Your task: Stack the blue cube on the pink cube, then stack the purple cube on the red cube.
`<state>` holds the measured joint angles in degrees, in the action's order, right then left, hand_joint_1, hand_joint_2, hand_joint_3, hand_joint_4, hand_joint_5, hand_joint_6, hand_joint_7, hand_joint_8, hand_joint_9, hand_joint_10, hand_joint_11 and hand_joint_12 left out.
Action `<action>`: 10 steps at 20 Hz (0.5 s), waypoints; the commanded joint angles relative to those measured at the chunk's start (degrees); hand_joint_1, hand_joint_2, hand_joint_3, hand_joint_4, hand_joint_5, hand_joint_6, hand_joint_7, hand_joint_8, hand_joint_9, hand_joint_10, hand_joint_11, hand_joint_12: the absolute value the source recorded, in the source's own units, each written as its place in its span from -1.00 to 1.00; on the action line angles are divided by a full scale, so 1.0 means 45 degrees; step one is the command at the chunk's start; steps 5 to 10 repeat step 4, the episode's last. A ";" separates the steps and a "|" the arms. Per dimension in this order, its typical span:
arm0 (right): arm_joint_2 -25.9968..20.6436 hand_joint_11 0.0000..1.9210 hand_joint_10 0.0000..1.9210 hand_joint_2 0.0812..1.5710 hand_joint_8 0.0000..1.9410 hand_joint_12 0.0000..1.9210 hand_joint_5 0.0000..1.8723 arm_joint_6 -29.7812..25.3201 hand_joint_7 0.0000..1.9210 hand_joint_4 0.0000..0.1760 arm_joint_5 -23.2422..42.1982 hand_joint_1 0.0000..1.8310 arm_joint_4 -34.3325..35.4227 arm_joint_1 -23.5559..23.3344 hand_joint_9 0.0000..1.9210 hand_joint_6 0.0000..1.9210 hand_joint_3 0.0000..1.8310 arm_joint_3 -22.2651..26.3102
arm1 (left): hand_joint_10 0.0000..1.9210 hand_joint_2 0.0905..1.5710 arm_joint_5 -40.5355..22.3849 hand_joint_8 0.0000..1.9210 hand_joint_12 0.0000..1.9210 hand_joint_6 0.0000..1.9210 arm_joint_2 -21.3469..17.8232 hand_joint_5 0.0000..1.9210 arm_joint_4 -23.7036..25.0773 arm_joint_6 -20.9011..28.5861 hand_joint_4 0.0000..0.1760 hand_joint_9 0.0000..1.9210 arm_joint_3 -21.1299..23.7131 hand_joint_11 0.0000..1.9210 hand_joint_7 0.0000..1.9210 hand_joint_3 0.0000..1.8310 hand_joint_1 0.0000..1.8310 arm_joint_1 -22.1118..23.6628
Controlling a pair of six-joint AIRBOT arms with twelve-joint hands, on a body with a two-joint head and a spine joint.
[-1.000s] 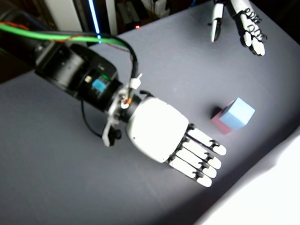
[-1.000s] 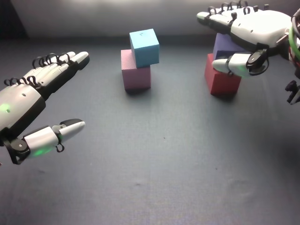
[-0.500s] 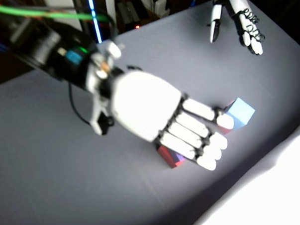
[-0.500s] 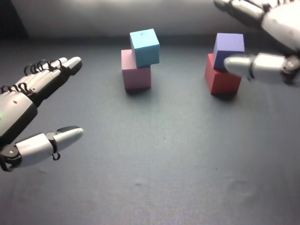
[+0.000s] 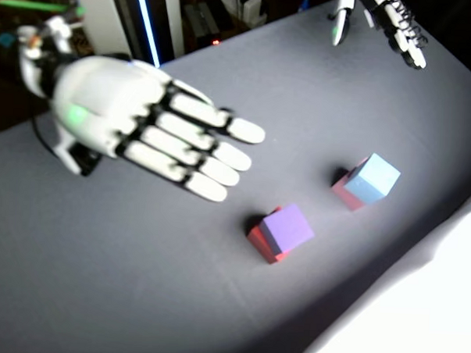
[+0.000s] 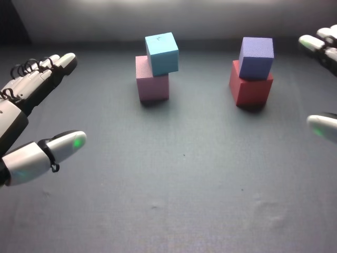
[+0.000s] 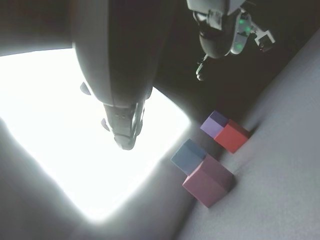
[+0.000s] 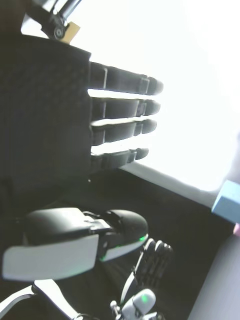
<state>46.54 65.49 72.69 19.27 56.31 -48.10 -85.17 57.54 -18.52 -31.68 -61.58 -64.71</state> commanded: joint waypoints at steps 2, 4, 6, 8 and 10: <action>-0.0199 -1.00 -1.00 0.59 -1.00 -1.00 -1.00 -0.0075 -1.00 0.00 0.2816 -0.72 -0.0137 0.0238 -1.00 -1.00 -0.99 0.0221 | -1.00 0.63 -0.2260 -1.00 -1.00 -1.00 -0.0265 -1.00 -0.0141 -0.0030 0.05 -1.00 0.0140 -1.00 -1.00 -0.99 -0.57 -0.0181; -0.0456 -1.00 -1.00 0.61 -1.00 -1.00 -1.00 -0.0086 -1.00 -0.50 0.3299 -0.68 -0.0142 0.0498 -1.00 -1.00 -0.98 0.0438 | -1.00 0.61 -0.2946 -1.00 -1.00 -1.00 -0.0558 -1.00 -0.0320 -0.0268 0.11 -1.00 0.0416 -1.00 -1.00 -1.00 -0.54 -0.0436; -0.0456 -1.00 -1.00 0.61 -1.00 -1.00 -1.00 -0.0086 -1.00 -0.50 0.3299 -0.68 -0.0142 0.0498 -1.00 -1.00 -0.98 0.0438 | -1.00 0.61 -0.2946 -1.00 -1.00 -1.00 -0.0558 -1.00 -0.0320 -0.0268 0.11 -1.00 0.0416 -1.00 -1.00 -1.00 -0.54 -0.0436; -0.0456 -1.00 -1.00 0.61 -1.00 -1.00 -1.00 -0.0086 -1.00 -0.50 0.3299 -0.68 -0.0142 0.0498 -1.00 -1.00 -0.98 0.0438 | -1.00 0.61 -0.2946 -1.00 -1.00 -1.00 -0.0558 -1.00 -0.0320 -0.0268 0.11 -1.00 0.0416 -1.00 -1.00 -1.00 -0.54 -0.0436; -0.0456 -1.00 -1.00 0.61 -1.00 -1.00 -1.00 -0.0086 -1.00 -0.50 0.3299 -0.68 -0.0142 0.0498 -1.00 -1.00 -0.98 0.0438 | -1.00 0.61 -0.2946 -1.00 -1.00 -1.00 -0.0558 -1.00 -0.0320 -0.0268 0.11 -1.00 0.0416 -1.00 -1.00 -1.00 -0.54 -0.0436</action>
